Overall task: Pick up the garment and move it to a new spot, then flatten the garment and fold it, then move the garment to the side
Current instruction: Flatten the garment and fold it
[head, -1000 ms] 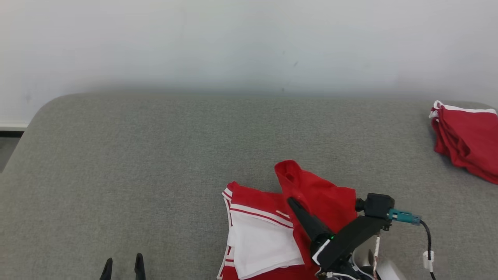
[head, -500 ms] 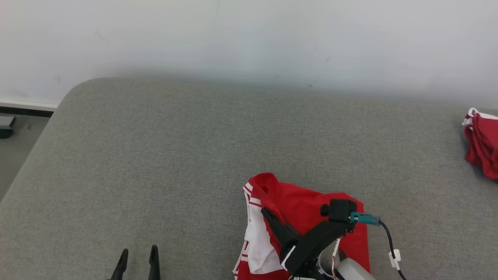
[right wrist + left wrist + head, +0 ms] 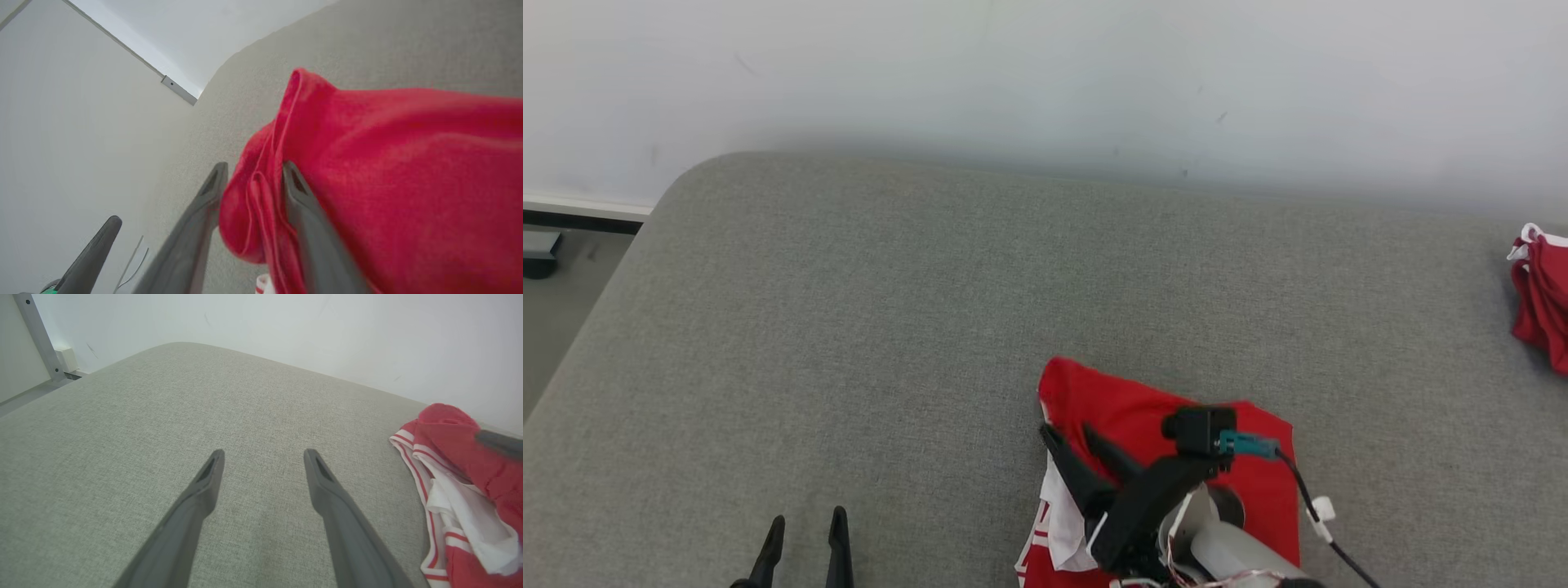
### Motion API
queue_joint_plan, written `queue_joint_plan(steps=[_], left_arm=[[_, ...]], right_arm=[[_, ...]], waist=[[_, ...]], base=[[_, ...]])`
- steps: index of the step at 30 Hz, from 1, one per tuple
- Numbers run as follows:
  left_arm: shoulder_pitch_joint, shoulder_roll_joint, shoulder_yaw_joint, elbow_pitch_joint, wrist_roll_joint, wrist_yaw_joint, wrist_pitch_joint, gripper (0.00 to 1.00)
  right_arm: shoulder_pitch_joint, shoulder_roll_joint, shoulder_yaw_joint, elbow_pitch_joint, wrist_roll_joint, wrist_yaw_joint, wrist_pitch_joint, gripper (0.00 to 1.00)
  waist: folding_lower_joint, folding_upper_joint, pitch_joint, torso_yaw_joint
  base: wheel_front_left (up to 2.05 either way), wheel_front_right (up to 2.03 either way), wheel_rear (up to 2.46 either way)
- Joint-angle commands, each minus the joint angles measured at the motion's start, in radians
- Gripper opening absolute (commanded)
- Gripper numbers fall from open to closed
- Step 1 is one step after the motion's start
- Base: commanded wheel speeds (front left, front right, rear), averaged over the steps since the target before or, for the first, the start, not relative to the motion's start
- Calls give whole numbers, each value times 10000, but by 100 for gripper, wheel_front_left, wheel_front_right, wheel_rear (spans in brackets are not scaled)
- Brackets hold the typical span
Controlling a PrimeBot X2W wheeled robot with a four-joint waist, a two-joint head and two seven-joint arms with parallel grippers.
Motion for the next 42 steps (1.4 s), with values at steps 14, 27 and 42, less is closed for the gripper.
queue_joint_plan(steps=[14,27,42], left_arm=[[214,-4,444,-184,281,-68,-29,100],[424,-4,791,-680,604,-132,-29,100],[919,-3,665,-1232,1377,-181,-29,100]], right_arm=[[27,-1690,-1951,-1058,-2309,24,-1599,100],[3586,-1089,-6744,-4486,-6519,24,-1610,100],[5558,-189,-7709,-5682,-8125,22,-1599,100]], waist=[[0,-1,-234,-267],[0,-1,-223,-743],[0,-1,-596,-1622]], base=[[0,0,0],[0,0,0],[0,0,0]])
